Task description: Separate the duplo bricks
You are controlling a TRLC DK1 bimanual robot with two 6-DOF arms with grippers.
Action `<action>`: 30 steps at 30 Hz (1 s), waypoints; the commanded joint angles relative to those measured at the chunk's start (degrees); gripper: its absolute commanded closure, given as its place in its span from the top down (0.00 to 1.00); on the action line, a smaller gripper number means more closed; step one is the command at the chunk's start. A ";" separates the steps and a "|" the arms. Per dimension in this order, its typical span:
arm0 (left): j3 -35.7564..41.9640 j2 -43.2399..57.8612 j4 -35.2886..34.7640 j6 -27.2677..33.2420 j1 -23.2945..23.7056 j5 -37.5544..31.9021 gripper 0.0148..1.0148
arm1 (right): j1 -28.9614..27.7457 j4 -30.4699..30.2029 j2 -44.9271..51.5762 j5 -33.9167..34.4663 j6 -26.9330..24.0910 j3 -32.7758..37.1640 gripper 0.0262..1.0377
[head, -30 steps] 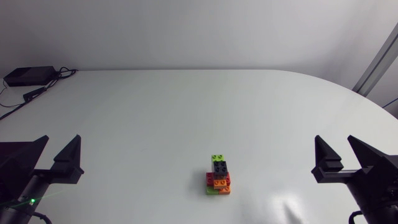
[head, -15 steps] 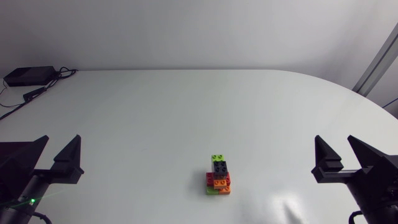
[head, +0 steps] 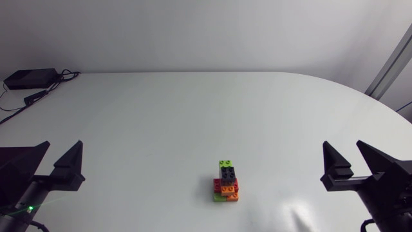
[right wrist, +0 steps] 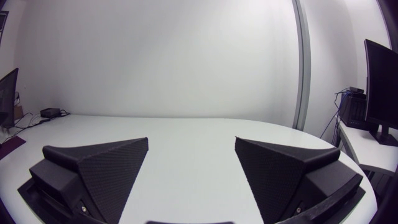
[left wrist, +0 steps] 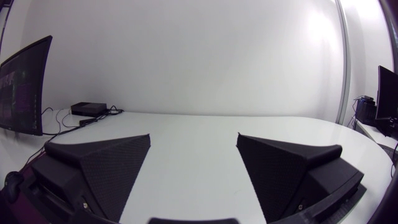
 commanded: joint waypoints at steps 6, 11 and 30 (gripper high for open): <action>7.68 1.81 -3.01 -0.85 0.29 0.11 0.94 | 1.64 -3.44 -0.23 -0.50 0.76 4.51 0.97; 12.51 8.85 -4.68 -1.38 0.03 0.20 0.94 | 2.34 -4.15 4.43 -0.50 0.76 8.64 0.97; 32.20 40.49 -14.08 -4.46 -4.19 4.07 0.90 | 4.72 -6.96 33.87 -4.89 0.76 23.23 0.97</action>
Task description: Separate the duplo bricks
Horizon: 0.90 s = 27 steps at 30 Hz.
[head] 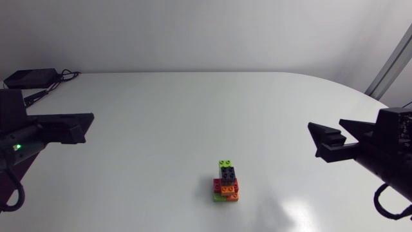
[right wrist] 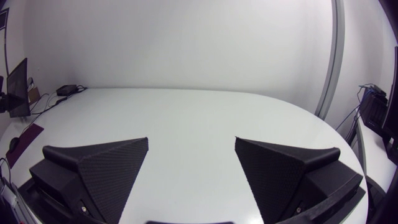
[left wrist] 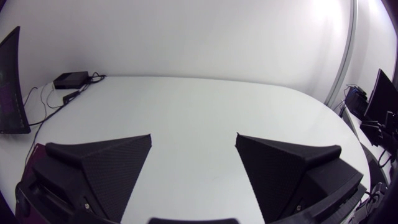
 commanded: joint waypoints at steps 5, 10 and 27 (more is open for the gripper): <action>5.15 11.16 -0.51 -1.44 -1.29 4.17 0.90 | -0.44 -1.34 8.13 -5.35 0.67 3.04 0.97; 7.26 19.24 -0.68 0.76 -2.17 7.07 0.90 | -0.53 -1.96 12.27 -9.22 0.59 3.92 0.97; 15.00 34.97 -8.33 31.26 -12.54 10.41 0.93 | 2.81 -20.68 25.89 -18.18 -13.13 15.61 0.97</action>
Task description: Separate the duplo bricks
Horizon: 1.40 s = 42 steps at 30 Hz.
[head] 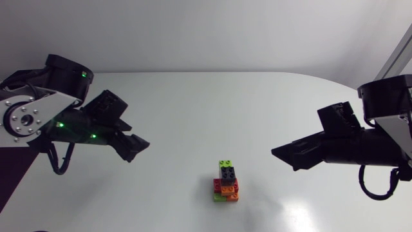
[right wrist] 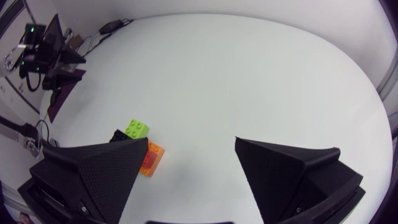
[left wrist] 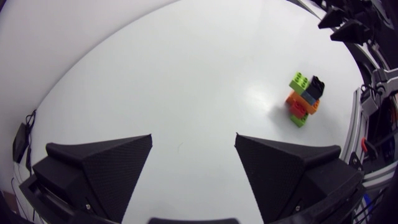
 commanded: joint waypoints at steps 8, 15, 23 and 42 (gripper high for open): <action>2.28 4.63 -1.23 8.53 -7.19 6.68 0.93 | 3.68 -5.14 6.35 -0.44 -25.87 2.01 0.97; 4.57 9.29 -2.37 11.08 -11.59 9.23 0.93 | 6.84 -4.43 8.73 -5.27 -31.41 4.48 0.96; 6.15 11.93 -2.81 14.16 -14.14 12.48 0.93 | 13.61 -5.58 13.12 -7.38 -36.33 6.85 0.92; 9.84 16.67 -3.16 16.79 -16.16 15.82 0.91 | 17.03 -7.95 23.41 -11.69 -45.82 11.15 0.80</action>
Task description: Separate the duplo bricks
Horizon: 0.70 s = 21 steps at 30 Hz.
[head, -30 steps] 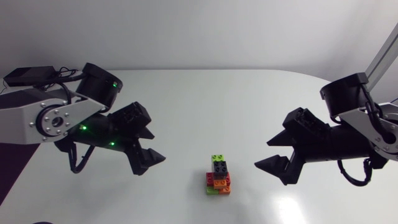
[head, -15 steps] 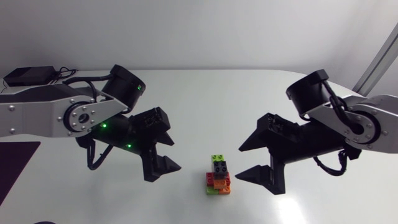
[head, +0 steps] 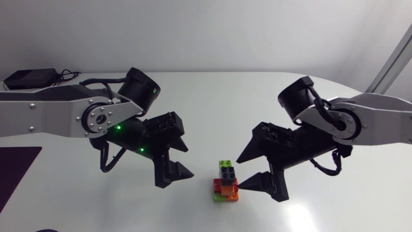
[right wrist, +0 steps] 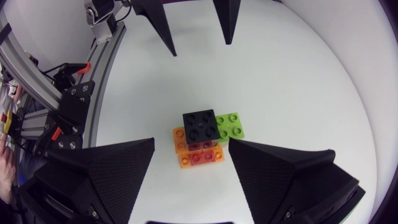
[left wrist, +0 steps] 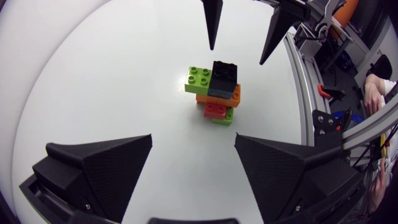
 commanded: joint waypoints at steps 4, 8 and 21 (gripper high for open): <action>2.17 1.81 -0.60 1.63 -1.19 1.07 0.91 | 2.22 -0.41 1.48 0.49 -1.54 0.86 0.69; 2.61 2.43 -0.51 1.54 -2.16 1.07 0.91 | 3.63 1.53 2.36 2.07 -0.83 0.33 0.67; 4.02 3.66 -0.51 1.63 -3.04 1.07 0.91 | 3.98 3.81 5.79 3.74 -1.01 2.71 0.67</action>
